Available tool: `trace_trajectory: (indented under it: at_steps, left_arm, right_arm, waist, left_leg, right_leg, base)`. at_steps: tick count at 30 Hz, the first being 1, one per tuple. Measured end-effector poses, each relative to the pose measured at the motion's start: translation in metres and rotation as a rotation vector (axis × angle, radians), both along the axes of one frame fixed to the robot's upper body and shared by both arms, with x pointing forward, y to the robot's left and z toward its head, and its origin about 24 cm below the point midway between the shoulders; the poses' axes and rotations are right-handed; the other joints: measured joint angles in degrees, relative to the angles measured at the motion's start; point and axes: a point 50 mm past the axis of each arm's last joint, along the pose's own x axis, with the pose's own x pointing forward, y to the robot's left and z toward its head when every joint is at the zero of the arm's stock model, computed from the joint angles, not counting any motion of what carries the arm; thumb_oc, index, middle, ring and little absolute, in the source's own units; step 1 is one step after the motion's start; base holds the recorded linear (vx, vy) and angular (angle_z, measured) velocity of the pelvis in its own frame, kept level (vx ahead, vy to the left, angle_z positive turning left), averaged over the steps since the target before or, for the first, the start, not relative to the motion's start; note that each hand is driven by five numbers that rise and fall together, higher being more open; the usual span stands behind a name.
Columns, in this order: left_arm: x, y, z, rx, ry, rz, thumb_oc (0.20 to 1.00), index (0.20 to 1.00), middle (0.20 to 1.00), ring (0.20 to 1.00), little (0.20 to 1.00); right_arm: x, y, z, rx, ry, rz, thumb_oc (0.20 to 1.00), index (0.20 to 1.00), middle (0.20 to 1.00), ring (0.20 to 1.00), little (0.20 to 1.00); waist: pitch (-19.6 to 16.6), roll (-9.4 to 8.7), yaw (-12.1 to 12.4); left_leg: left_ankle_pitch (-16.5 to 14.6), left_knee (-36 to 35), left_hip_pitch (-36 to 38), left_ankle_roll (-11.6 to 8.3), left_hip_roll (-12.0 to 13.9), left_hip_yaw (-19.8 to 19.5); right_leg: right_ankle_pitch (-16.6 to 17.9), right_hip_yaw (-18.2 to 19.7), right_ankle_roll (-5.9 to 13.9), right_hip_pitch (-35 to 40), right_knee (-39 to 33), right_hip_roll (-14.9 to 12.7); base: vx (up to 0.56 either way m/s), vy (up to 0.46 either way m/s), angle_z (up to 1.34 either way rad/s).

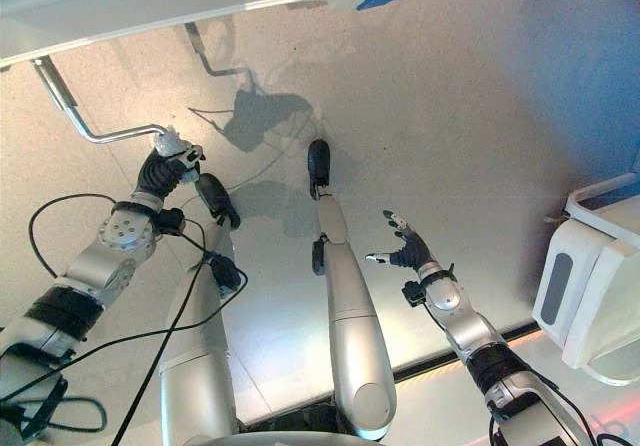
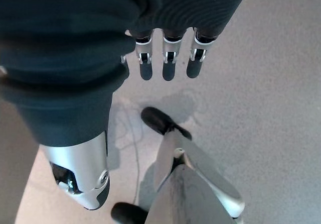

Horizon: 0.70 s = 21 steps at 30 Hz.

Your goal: Raise the hospital bed

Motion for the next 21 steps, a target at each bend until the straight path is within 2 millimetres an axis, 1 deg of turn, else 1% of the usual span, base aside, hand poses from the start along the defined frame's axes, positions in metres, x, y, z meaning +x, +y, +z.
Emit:
trace_trajectory:
  at_steps: [1,2,3,4,5,6,7,8,9,10,11,15,17,21]
  left_arm:
    - [-0.009,0.001,0.001,-0.002,0.000,-0.030,0.200,0.200,0.200,0.200,0.200]
    - [-0.011,0.003,0.002,-0.005,0.002,-0.037,0.200,0.200,0.200,0.200,0.200]
    - [-0.017,0.009,0.004,-0.005,0.003,-0.038,0.200,0.200,0.200,0.200,0.200]
    - [-0.025,0.012,0.008,-0.007,-0.010,-0.047,0.200,0.200,0.200,0.200,0.200]
    - [-0.030,0.012,0.012,-0.014,-0.026,-0.060,0.200,0.200,0.200,0.200,0.200]
    - [-0.034,0.017,0.013,-0.002,-0.024,-0.057,0.200,0.200,0.200,0.200,0.200]
    - [-0.042,0.024,0.016,-0.004,-0.032,-0.051,0.200,0.200,0.200,0.200,0.200]
    - [-0.048,0.029,0.017,-0.001,-0.034,-0.039,0.200,0.200,0.200,0.200,0.200]
    - [-0.053,0.037,0.020,0.002,-0.034,-0.022,0.200,0.200,0.200,0.200,0.200]
    - [-0.056,0.040,0.022,-0.001,-0.038,-0.018,0.200,0.200,0.200,0.200,0.200]
    - [-0.063,0.050,0.024,-0.008,-0.051,0.018,0.200,0.200,0.200,0.200,0.200]
    - [-0.069,0.060,0.030,0.006,-0.066,0.051,0.200,0.200,0.200,0.200,0.200]
    - [-0.070,0.063,0.031,0.008,-0.068,0.064,0.200,0.200,0.200,0.200,0.200]
    - [-0.070,0.063,0.029,0.005,-0.066,0.068,0.200,0.200,0.200,0.200,0.200]
  right_arm:
    - [-0.001,-0.002,-0.001,0.002,0.002,-0.009,1.000,1.000,1.000,1.000,1.000]
    - [-0.003,-0.004,-0.002,0.001,0.006,-0.017,1.000,1.000,1.000,1.000,1.000]
    - [-0.003,-0.007,-0.002,0.001,0.008,-0.027,1.000,1.000,1.000,1.000,1.000]
    - [-0.004,-0.009,-0.002,0.007,0.004,-0.038,1.000,1.000,1.000,1.000,1.000]
    - [-0.009,-0.013,-0.005,0.009,0.014,-0.053,1.000,1.000,1.000,1.000,1.000]
    - [-0.014,-0.022,-0.012,-0.009,0.044,-0.080,1.000,1.000,1.000,1.000,1.000]
    - [-0.016,-0.024,-0.014,-0.008,0.053,-0.092,1.000,1.000,1.000,1.000,1.000]
    - [-0.018,-0.026,-0.016,-0.008,0.057,-0.098,1.000,1.000,1.000,1.000,1.000]
    - [-0.024,-0.030,-0.021,-0.014,0.077,-0.111,1.000,1.000,1.000,1.000,1.000]
    - [-0.026,-0.031,-0.022,-0.014,0.084,-0.116,1.000,1.000,1.000,1.000,1.000]
    - [-0.029,-0.032,-0.024,-0.013,0.090,-0.119,1.000,1.000,1.000,1.000,1.000]
    - [-0.031,-0.039,-0.024,-0.008,0.090,-0.145,1.000,1.000,1.000,1.000,1.000]
    - [-0.031,-0.039,-0.023,-0.007,0.086,-0.146,1.000,1.000,1.000,1.000,1.000]
    - [-0.030,-0.038,-0.022,-0.004,0.077,-0.141,1.000,1.000,1.000,1.000,1.000]
  waist:
    - [0.0,0.07,-0.2]
    - [0.1,0.08,0.1]
    - [0.2,0.36,1.2]
    - [0.3,0.48,1.0]
    - [0.4,0.56,0.9]
    - [0.9,1.42,3.1]
    - [1.1,1.73,2.9]
    - [1.3,1.97,2.9]
    - [1.5,2.39,3.8]
    - [1.5,2.54,4.3]
    - [1.6,2.89,4.4]
    - [1.8,3.97,5.9]
    - [1.9,4.10,6.1]
    - [1.9,4.17,6.4]
  left_leg:
    - [1.0,-1.5,1.1,-0.30,-0.3,-0.4]
    - [1.2,-2.3,1.8,-0.38,-0.4,-0.5]
    - [1.8,-3.2,2.4,-0.84,-0.5,-1.0]
    - [2.3,-3.8,2.5,-1.05,-0.5,-1.2]
    - [2.8,-4.5,2.8,-1.25,-0.4,-1.3]
    - [3.3,-5.1,3.5,-1.49,-0.4,-1.8]
    - [3.6,-5.5,3.8,-1.81,-0.3,-2.4]
    - [3.9,-5.8,4.0,-2.00,-0.3,-2.8]
    - [4.3,-6.4,4.4,-2.43,-0.3,-3.2]
    - [4.5,-6.5,4.4,-2.55,-0.2,-3.4]
    - [4.9,-7.0,4.4,-2.85,-0.1,-4.2]
    - [5.8,-8.4,4.5,-3.17,-0.1,-5.5]
    - [6.3,-8.5,4.5,-3.13,-0.1,-6.0]
    - [6.2,-8.6,4.8,-3.20,-0.2,-6.8]
  right_leg:
    - [-0.2,-0.5,-0.01,0.6,0.1,-0.1]
    - [-0.4,-0.7,-0.15,0.9,0.3,-0.1]
    - [-0.6,-1.0,-0.39,1.2,0.6,-0.3]
    - [-0.7,-1.3,-0.53,1.1,0.8,-0.2]
    - [-0.8,-1.5,-0.60,1.0,0.8,0.0]
    - [-1.0,-1.8,-0.82,1.5,1.2,0.0]
    - [-1.5,-2.4,-1.54,1.5,2.1,0.0]
    - [-1.8,-2.7,-1.68,1.5,2.5,0.0]
    - [-2.4,-3.2,-2.15,1.5,3.3,0.2]
    - [-2.5,-3.5,-2.28,1.5,3.5,0.3]
    - [-2.9,-4.3,-2.60,1.5,3.9,0.4]
    - [-3.6,-5.8,-2.89,1.5,4.5,0.3]
    - [-4.0,-6.4,-3.00,1.5,5.0,0.2]
    - [-5.4,-7.3,-3.10,1.6,6.6,-0.2]
  base:
    - [0.00,-0.047,0.16]
    - [-0.01,-0.072,0.15]
    - [-0.01,-0.072,0.10]
    - [-0.01,-0.052,0.09]
    - [0.00,-0.045,0.06]
    - [0.00,-0.045,0.09]
    - [0.00,-0.021,0.11]
    - [0.01,-0.002,0.16]
    - [0.01,-0.002,0.10]
    - [0.01,0.012,0.13]
    - [0.01,0.010,0.10]
    - [0.02,0.030,0.12]
    - [0.01,0.045,0.12]
    - [0.02,0.084,0.11]
